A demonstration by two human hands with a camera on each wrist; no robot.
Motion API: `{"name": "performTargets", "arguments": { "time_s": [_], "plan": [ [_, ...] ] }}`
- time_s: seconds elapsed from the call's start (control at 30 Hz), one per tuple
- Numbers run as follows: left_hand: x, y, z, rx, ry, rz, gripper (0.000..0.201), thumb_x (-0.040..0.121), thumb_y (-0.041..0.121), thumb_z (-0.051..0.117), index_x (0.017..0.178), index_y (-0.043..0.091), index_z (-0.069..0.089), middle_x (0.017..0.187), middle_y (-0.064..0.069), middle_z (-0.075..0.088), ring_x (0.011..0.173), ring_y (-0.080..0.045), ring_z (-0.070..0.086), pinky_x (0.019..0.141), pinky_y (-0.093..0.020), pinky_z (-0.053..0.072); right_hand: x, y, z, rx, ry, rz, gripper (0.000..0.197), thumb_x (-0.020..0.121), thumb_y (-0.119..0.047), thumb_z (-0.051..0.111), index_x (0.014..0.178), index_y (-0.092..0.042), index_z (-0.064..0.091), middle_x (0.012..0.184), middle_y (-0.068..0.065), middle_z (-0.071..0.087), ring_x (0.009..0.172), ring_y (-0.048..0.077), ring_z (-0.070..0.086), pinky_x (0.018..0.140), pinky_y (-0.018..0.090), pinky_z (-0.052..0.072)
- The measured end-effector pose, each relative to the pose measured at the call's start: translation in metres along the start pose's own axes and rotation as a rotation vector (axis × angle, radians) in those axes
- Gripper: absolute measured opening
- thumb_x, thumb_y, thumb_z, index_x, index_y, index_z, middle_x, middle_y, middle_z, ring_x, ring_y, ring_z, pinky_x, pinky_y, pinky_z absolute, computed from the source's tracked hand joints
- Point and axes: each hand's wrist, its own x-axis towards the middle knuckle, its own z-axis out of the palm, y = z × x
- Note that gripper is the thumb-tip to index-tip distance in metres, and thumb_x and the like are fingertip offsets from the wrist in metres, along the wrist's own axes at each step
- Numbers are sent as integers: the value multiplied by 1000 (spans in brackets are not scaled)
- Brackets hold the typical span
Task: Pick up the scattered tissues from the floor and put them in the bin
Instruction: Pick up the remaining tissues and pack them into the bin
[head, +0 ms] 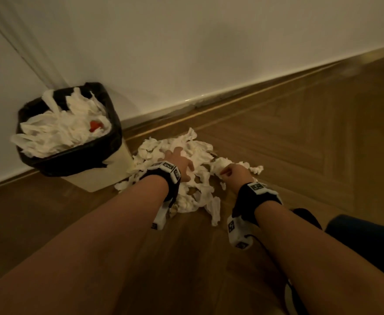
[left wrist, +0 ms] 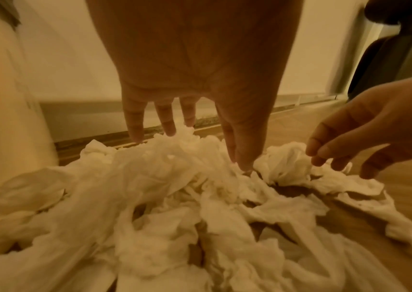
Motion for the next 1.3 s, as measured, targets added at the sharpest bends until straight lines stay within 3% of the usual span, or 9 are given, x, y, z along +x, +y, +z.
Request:
{"name": "performTargets", "arguments": {
  "time_s": [0.17, 0.43, 0.6, 0.7, 0.83, 0.93, 1.03, 1.17, 1.3],
  "plan": [
    [8, 2, 5, 113, -2, 54, 44, 89, 13, 61, 131, 19, 49, 138, -11, 40, 119, -31, 49, 97, -37, 45, -2, 4, 28, -49, -57, -75, 35, 83, -33, 68, 113, -20, 56, 121, 7, 51, 108, 24, 53, 88, 33, 48],
    [6, 5, -1, -13, 105, 23, 36, 92, 10, 52, 128, 12, 52, 131, -12, 52, 119, -28, 51, 93, -33, 44, -12, -9, 46, -427, -259, -196, 67, 79, -39, 70, 137, -30, 39, 143, 8, 24, 129, 38, 32, 104, 48, 39],
    [5, 0, -1, -67, 138, -14, 33, 93, 10, 53, 124, 14, 59, 140, -15, 33, 120, -29, 47, 102, -33, 41, -15, -7, 44, -390, -176, -214, 31, 91, -12, 55, 122, -9, 60, 135, 13, 39, 118, 33, 48, 100, 35, 43],
    [6, -7, -4, -130, 169, -48, 30, 92, 8, 53, 120, 7, 63, 141, -18, 35, 123, -29, 45, 105, -35, 39, -14, -9, 39, -286, -141, -128, 27, 93, -12, 51, 114, -2, 65, 120, 17, 60, 108, 30, 58, 92, 33, 47],
    [1, -13, -1, -254, 235, -45, 29, 94, 15, 46, 114, 15, 66, 131, -15, 47, 112, -29, 53, 100, -35, 43, -17, -8, 44, -144, 8, -159, 20, 92, -22, 52, 94, -7, 65, 101, 12, 60, 98, 28, 57, 92, 38, 48],
    [-5, -12, 11, -304, 269, -78, 35, 89, 40, 53, 123, 31, 51, 135, -10, 29, 118, -34, 42, 101, -40, 38, -22, -7, 55, -181, -89, -173, 59, 81, -45, 64, 133, -29, 40, 137, 8, 35, 125, 36, 35, 102, 47, 39],
    [-7, -12, 18, -163, 167, -113, 45, 87, 44, 57, 129, 41, 43, 143, -10, 17, 124, -41, 33, 105, -46, 34, -21, -4, 66, -351, -181, -172, 62, 86, -31, 63, 139, -37, 31, 144, 7, 21, 134, 44, 20, 104, 54, 36],
    [-2, -16, 12, -45, 92, -116, 33, 94, 21, 51, 127, 24, 54, 145, -16, 31, 123, -37, 44, 99, -39, 41, -13, -2, 63, -309, -117, -166, 33, 93, -15, 50, 126, -11, 56, 133, 15, 41, 120, 35, 46, 100, 38, 39],
    [4, -19, 3, -130, 171, -135, 30, 96, 7, 44, 119, 9, 64, 130, -15, 55, 117, -31, 54, 95, -35, 45, -4, 4, 55, 55, -10, 4, 26, 93, -9, 49, 110, -11, 68, 119, 13, 63, 105, 28, 60, 84, 31, 49]
  ]
}}
